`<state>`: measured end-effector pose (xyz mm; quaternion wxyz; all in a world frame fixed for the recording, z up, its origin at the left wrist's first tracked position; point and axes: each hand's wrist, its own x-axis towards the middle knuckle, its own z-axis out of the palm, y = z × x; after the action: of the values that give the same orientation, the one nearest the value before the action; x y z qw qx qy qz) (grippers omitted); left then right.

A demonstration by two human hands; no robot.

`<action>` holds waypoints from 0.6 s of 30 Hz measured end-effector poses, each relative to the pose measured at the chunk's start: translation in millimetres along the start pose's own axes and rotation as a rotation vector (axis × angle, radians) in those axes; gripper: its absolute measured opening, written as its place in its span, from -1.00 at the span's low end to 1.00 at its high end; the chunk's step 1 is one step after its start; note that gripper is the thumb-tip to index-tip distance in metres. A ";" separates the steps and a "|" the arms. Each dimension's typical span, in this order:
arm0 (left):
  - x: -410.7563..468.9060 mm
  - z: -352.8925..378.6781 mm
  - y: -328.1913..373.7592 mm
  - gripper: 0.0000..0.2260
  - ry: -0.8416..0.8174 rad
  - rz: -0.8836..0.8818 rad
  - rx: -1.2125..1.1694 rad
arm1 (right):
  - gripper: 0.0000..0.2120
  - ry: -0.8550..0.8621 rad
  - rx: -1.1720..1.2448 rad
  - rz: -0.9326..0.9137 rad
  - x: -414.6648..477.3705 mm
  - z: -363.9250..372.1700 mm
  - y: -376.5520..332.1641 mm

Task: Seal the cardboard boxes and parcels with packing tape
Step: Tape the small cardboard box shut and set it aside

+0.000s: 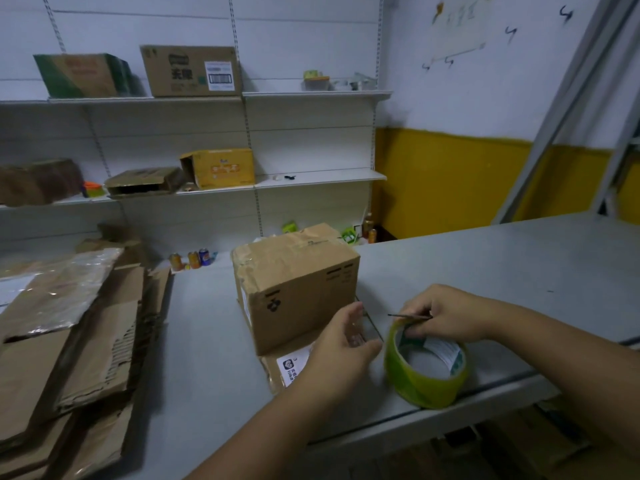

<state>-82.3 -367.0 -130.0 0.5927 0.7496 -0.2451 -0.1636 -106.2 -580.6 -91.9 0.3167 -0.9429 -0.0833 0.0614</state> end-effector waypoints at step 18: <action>8.5 13.1 -5.1 -0.88 0.161 0.064 0.128 | -0.73 -0.004 -0.036 -0.019 -1.6 0.9 -0.2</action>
<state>-81.5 -381.4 -137.7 0.5662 0.7884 -0.2305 -0.0680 -107.9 -580.3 -92.3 0.3000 -0.9475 -0.0939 0.0587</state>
